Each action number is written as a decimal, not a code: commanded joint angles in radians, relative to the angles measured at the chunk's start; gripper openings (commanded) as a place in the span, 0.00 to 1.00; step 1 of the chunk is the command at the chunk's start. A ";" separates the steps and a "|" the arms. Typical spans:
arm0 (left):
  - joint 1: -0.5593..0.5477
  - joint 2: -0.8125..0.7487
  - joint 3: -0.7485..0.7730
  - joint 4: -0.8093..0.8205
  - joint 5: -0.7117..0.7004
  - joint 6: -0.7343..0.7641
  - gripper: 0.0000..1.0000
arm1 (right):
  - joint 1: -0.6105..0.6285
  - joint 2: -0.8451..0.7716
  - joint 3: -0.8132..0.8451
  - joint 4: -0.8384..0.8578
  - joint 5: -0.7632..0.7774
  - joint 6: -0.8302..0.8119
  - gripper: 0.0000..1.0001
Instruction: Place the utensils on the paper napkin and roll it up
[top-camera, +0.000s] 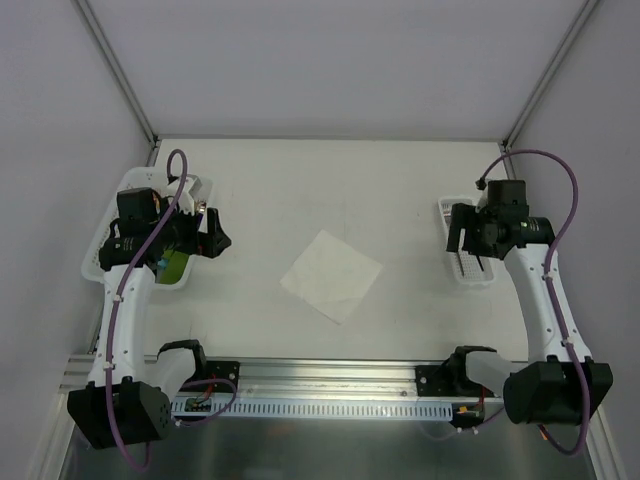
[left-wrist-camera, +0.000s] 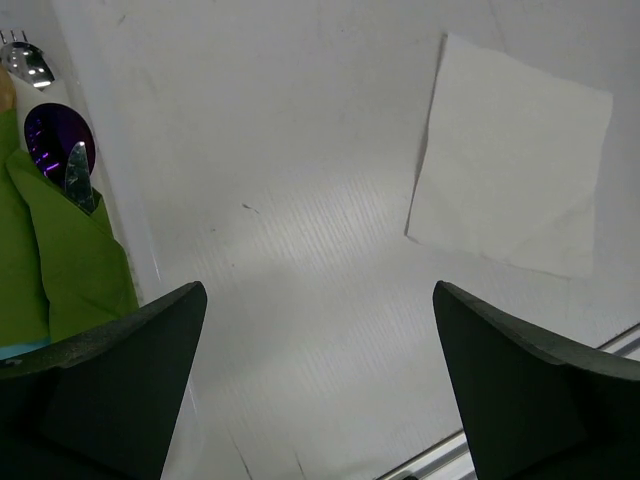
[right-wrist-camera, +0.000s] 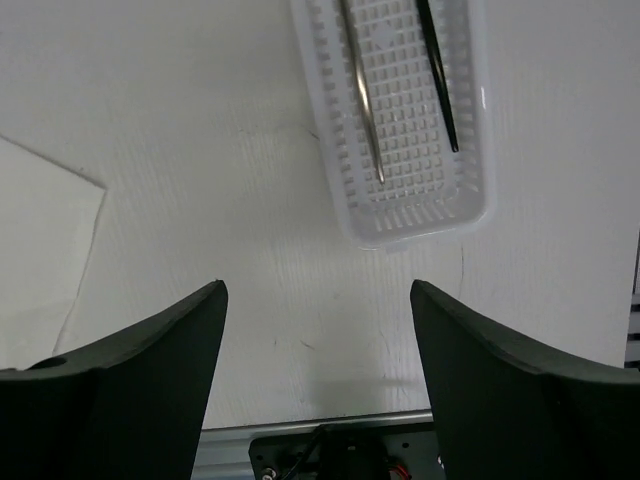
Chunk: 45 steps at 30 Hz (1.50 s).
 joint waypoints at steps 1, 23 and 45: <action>0.000 0.000 0.015 -0.009 0.062 0.032 0.99 | -0.089 0.078 0.033 -0.003 0.088 0.013 0.76; 0.000 0.086 0.101 -0.021 0.036 0.002 0.99 | -0.147 0.690 0.326 0.167 0.011 -0.051 0.29; 0.002 0.163 0.110 -0.021 0.053 -0.005 0.99 | -0.102 0.845 0.335 0.185 -0.075 -0.095 0.32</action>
